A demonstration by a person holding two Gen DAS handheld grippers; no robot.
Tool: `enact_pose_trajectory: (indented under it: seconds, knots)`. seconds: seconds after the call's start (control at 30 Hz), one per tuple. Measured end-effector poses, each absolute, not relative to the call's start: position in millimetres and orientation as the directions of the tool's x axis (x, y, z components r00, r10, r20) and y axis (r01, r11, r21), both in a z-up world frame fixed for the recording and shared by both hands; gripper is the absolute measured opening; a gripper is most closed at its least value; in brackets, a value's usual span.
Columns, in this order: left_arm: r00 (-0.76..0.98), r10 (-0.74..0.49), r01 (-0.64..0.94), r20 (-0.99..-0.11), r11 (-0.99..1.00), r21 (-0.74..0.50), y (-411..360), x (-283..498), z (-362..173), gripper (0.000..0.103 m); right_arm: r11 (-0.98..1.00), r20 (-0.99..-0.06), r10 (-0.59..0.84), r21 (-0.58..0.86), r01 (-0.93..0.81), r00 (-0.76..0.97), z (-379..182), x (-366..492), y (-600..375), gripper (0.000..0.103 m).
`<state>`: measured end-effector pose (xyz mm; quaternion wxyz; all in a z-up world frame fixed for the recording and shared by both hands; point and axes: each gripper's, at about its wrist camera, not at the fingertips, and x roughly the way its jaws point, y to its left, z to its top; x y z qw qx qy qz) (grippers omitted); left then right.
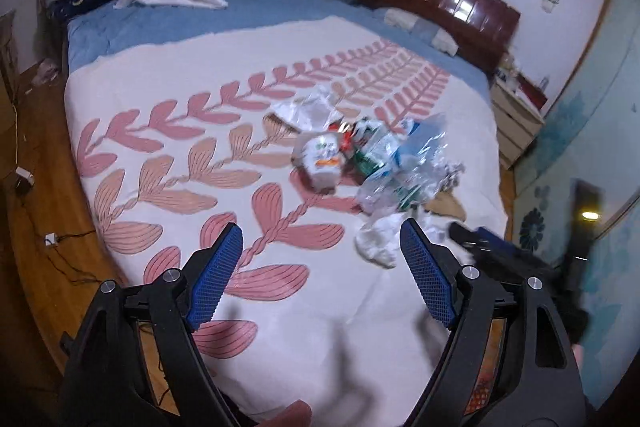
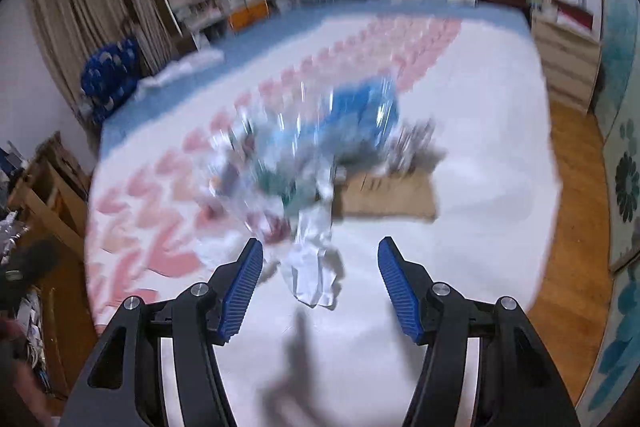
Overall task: Collect trash
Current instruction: 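Grasp a crumpled tissue with the left tool while the right grasps white paper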
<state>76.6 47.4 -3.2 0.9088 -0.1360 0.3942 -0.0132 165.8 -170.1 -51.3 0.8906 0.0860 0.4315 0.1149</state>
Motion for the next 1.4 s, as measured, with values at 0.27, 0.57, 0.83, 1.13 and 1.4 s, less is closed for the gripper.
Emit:
enact_pose_trajectory:
  seconds: [0.27, 0.57, 0.83, 1.13, 1.4]
  knots:
    - [0.629, -0.193, -0.045, -0.753, 0.958, -0.283, 47.0, 93.8, -25.5, 0.081, 0.933, -0.791, 0.343, 0.35, -0.084, 0.507, -100.2, 180.2, -161.6, 0.011]
    - [0.508, -0.302, 0.018, -0.807, 0.94, -0.34, 13.2, 136.2, -74.2, 0.085, 0.911, -0.709, 0.376, 0.4, -0.099, 0.597, -64.6, 112.9, -210.1, 0.011]
    - [0.537, -0.236, 0.04, -0.81, 0.966, -0.255, -24.1, 154.1, -91.8, 0.077, 0.912, -0.697, 0.361, 0.403, -0.078, 0.619, -57.2, 82.0, -245.9, 0.011]
    - [0.515, -0.278, -0.013, -0.811, 0.943, -0.332, -11.6, 131.7, -79.1, 0.012, 0.91, -0.667, 0.369, 0.402, -0.104, 0.647, -46.8, 66.8, -254.5, 0.011]
    - [0.602, -0.261, 0.019, -0.755, 0.95, -0.312, 6.6, 72.5, -20.0, 0.012, 0.906, -0.634, 0.388, 0.396, -0.151, 0.669, -26.3, 50.3, -245.6, 0.011]
